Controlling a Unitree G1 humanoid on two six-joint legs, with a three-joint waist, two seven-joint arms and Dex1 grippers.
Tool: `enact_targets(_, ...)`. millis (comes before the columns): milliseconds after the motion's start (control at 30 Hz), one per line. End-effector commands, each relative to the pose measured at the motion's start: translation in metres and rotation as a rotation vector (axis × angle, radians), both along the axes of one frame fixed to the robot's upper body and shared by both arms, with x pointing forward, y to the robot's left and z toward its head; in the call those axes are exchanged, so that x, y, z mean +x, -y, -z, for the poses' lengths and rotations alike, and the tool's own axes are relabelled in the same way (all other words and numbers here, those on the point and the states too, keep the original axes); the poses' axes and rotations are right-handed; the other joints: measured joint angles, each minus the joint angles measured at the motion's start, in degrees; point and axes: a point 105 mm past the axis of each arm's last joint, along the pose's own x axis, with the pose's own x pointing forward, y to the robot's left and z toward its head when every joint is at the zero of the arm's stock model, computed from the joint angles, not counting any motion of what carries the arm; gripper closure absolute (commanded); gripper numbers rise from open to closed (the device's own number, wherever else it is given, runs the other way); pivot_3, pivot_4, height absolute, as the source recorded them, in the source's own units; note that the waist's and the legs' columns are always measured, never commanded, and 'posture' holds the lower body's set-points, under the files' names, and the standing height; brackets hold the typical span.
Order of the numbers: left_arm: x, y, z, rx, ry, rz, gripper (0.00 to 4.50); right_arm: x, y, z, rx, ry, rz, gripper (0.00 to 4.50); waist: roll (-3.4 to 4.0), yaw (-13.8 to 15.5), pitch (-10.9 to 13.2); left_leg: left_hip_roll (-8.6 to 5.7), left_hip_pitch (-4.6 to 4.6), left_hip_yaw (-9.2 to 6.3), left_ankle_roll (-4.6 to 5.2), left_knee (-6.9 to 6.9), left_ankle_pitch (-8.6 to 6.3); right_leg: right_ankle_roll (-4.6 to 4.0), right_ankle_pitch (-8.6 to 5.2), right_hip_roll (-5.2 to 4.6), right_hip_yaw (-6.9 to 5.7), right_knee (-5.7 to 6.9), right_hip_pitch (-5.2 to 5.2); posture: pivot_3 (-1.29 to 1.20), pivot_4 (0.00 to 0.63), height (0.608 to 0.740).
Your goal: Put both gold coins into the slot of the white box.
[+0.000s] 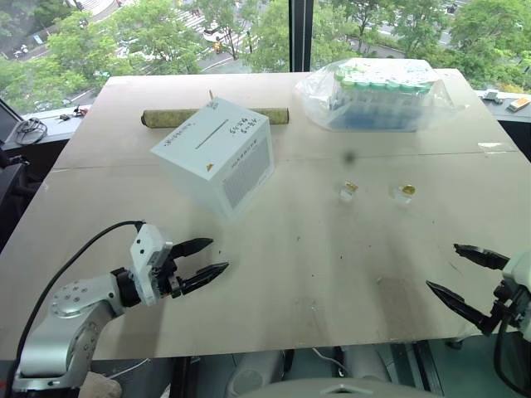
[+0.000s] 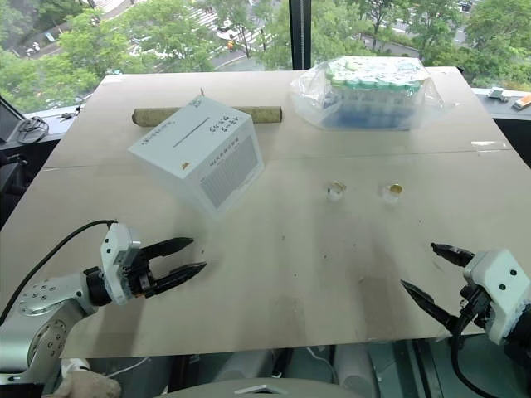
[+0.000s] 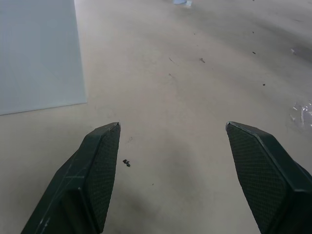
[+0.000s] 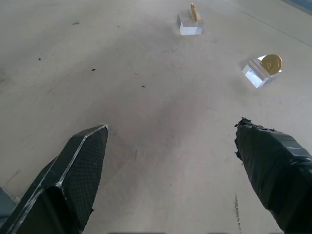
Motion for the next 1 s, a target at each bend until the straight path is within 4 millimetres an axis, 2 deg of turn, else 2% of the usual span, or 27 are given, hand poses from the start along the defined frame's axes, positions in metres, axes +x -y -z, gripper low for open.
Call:
enact_targets(33,0.001,0.016,-0.025,-0.061,0.054,0.113,1.0,0.009,0.005,-0.006,-0.041,0.035,0.021,0.0,0.0,0.0,0.0,0.0,0.0,0.0,0.0,0.0,0.0,0.0,0.0,0.0,0.0,0.0,0.0,0.0,0.15,0.74)
enact_targets(100,-0.003,0.036,-0.044,-0.142,0.057,0.262,0.47,0.021,0.005,-0.006,-0.046,0.022,0.026,0.0,-0.05,0.0,0.1,0.0,-0.02,0.0,-0.01,0.02,-0.01,0.0,0.01,0.01,-0.03,0.0,0.01,0.0,0.15,0.74)
enact_targets(133,-0.004,0.043,-0.051,-0.164,0.06,0.313,0.16,0.028,0.004,-0.009,-0.054,0.037,0.017,0.0,-0.03,0.0,0.1,0.0,-0.03,0.0,-0.19,0.06,-0.11,-0.05,0.04,0.01,-0.04,-0.01,0.01,0.0,0.15,0.74)
enact_targets(167,-0.002,0.046,-0.054,-0.166,0.067,0.329,0.04,0.034,0.004,-0.014,-0.072,0.07,0.009,0.0,-0.01,0.0,0.1,0.0,-0.06,0.0,-0.2,0.1,-0.11,-0.08,0.09,0.01,-0.04,-0.03,0.0,0.0,0.15,0.74)
enact_targets(267,-0.003,0.055,-0.06,-0.175,0.065,0.377,0.04,0.046,0.002,-0.017,-0.145,0.096,-0.013,0.0,0.02,-0.3,0.1,0.01,-0.01,0.01,-0.17,0.07,-0.09,-0.07,0.09,0.02,-0.02,-0.03,0.02,0.0,0.15,0.74)
enact_targets(367,-0.004,0.071,-0.065,-0.192,0.063,0.433,0.04,0.072,0.006,-0.021,-0.042,-0.021,-0.017,0.0,0.01,-0.9,0.1,0.07,-0.03,0.03,0.0,0.04,0.01,-0.08,0.09,0.07,0.01,-0.06,0.01,0.0,0.15,0.74)
enact_targets(467,-0.004,0.083,-0.073,-0.229,0.07,0.481,0.0,0.104,0.01,-0.032,-0.041,-0.027,-0.014,0.85,0.02,-1.4,0.2,0.07,-0.08,0.04,0.01,0.05,0.02,-0.1,0.12,0.05,0.0,-0.18,0.04,0.0,0.15,0.74)
enact_targets(500,-0.005,0.086,-0.076,-0.233,0.074,0.497,0.0,0.111,0.011,-0.033,-0.052,-0.029,-0.02,1.34,-0.01,-1.5,0.2,0.07,-0.14,0.03,0.01,0.06,0.02,-0.12,0.14,0.04,-0.03,-0.22,0.0,0.0,0.15,0.74)
enact_targets(733,0.002,0.101,-0.088,-0.222,0.154,0.516,0.0,0.152,0.014,-0.026,-0.067,-0.11,-0.084,1.34,0.02,-1.7,0.2,0.06,-0.29,-0.12,-0.01,-0.07,0.0,-0.13,0.13,-0.02,-0.26,-0.43,-0.06,0.0,0.15,0.74)
enact_targets(833,0.002,0.104,-0.089,-0.223,0.169,0.509,0.0,0.172,0.02,-0.022,-0.065,-0.122,-0.049,1.34,0.02,-1.9,0.2,0.08,-0.24,-0.09,-0.01,-0.05,0.0,-0.13,0.13,0.0,-0.25,-0.42,-0.06,0.0,0.15,0.74)
enact_targets(1000,0.001,0.104,-0.087,-0.223,0.181,0.48,0.0,0.189,0.018,-0.02,-0.052,-0.124,-0.062,1.34,0.03,-1.8,0.2,0.09,-0.26,-0.1,-0.01,-0.02,0.0,-0.14,0.13,0.01,-0.25,-0.36,-0.08,0.0,0.15,0.74)
